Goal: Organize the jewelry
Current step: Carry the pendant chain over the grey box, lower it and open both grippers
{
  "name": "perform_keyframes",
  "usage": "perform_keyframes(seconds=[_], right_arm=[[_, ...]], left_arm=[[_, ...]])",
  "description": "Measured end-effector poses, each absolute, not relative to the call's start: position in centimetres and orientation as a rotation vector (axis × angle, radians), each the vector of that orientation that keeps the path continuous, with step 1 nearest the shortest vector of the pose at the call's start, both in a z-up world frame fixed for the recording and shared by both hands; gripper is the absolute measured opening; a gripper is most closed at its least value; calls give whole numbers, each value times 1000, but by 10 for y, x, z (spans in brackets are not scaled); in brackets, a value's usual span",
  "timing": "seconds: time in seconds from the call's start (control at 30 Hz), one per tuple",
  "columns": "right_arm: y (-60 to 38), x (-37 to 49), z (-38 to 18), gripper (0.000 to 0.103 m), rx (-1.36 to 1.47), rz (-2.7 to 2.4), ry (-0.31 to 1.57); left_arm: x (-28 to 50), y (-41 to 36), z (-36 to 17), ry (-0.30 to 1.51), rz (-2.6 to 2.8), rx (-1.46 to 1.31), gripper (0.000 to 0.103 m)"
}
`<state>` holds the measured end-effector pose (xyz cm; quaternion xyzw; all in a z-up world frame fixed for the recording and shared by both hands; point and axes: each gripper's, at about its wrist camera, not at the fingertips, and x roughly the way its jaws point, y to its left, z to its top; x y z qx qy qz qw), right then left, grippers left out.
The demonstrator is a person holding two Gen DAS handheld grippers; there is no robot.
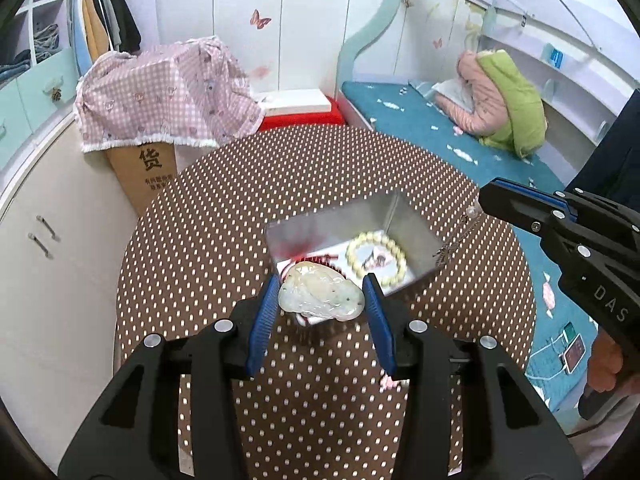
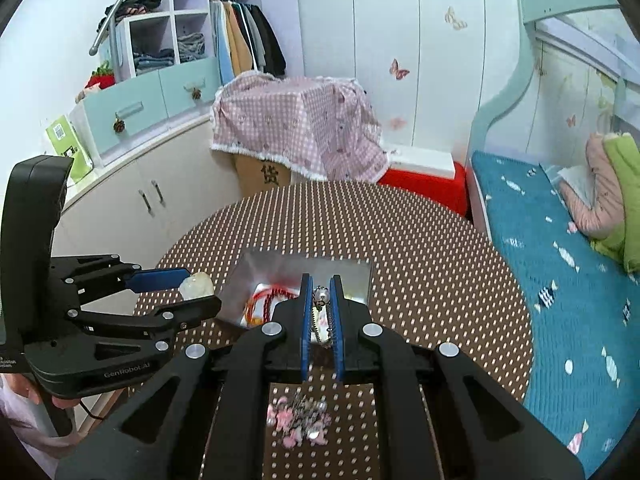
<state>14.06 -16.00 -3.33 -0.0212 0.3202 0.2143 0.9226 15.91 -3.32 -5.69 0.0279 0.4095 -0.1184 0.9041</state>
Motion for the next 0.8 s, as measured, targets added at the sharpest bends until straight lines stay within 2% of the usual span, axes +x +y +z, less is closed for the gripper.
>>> perform_keyframes(seconds=[0.23,0.6,0.73,0.8], right_arm=[[-155,164,-40,8,-45,459,667],[-152,191,-80,8,-16,486,816],[-157,192,-84,10,2,463,837],[-160,191,-84,18,1,448,838]], left_arm=[[188,-35,-65,880,-241,32,43],[218,-41,-97,961,-235,21,44],[221,-45,-105,982,-235,38,44],[221,-47,-106,981,-235,40,45]])
